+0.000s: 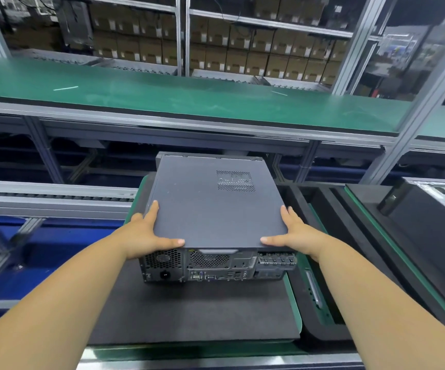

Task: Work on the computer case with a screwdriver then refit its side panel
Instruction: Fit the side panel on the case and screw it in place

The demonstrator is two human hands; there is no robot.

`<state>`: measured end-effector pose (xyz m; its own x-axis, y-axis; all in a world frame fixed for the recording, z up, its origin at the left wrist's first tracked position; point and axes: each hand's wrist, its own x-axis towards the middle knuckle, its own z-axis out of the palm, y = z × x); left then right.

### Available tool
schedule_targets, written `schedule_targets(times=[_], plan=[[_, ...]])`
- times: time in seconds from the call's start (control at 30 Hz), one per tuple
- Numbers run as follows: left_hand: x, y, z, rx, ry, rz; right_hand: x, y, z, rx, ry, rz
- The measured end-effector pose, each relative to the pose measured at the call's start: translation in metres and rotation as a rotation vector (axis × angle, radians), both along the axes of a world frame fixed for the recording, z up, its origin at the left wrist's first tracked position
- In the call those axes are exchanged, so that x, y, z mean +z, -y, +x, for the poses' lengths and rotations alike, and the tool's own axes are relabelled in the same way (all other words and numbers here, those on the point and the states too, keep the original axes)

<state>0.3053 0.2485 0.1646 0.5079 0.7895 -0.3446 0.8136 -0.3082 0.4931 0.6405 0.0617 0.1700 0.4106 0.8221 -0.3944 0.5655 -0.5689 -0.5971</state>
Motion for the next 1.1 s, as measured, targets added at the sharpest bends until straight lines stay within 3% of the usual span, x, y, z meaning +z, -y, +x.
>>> schedule_targets(times=[0.1, 0.43, 0.77, 0.93, 1.03, 1.1], plan=[[0.002, -0.002, -0.008, -0.047, 0.033, -0.037, -0.004, 0.004, 0.005, -0.028, -0.054, 0.003], [-0.004, 0.004, -0.009, 0.061, 0.079, 0.114, 0.000, 0.002, 0.003, -0.027, 0.164, 0.102], [-0.004, 0.005, -0.007, 0.121, 0.128, 0.144, 0.000, 0.003, -0.001, -0.063, 0.249, 0.191], [-0.008, 0.006, -0.008, 0.125, 0.119, 0.149, 0.001, 0.004, -0.002, -0.061, 0.244, 0.155], [-0.008, 0.008, -0.006, 0.159, 0.169, 0.045, -0.001, 0.007, -0.004, -0.061, 0.218, 0.135], [-0.003, 0.010, -0.003, 0.154, 0.167, 0.021, -0.005, 0.015, 0.000, -0.090, 0.111, 0.143]])
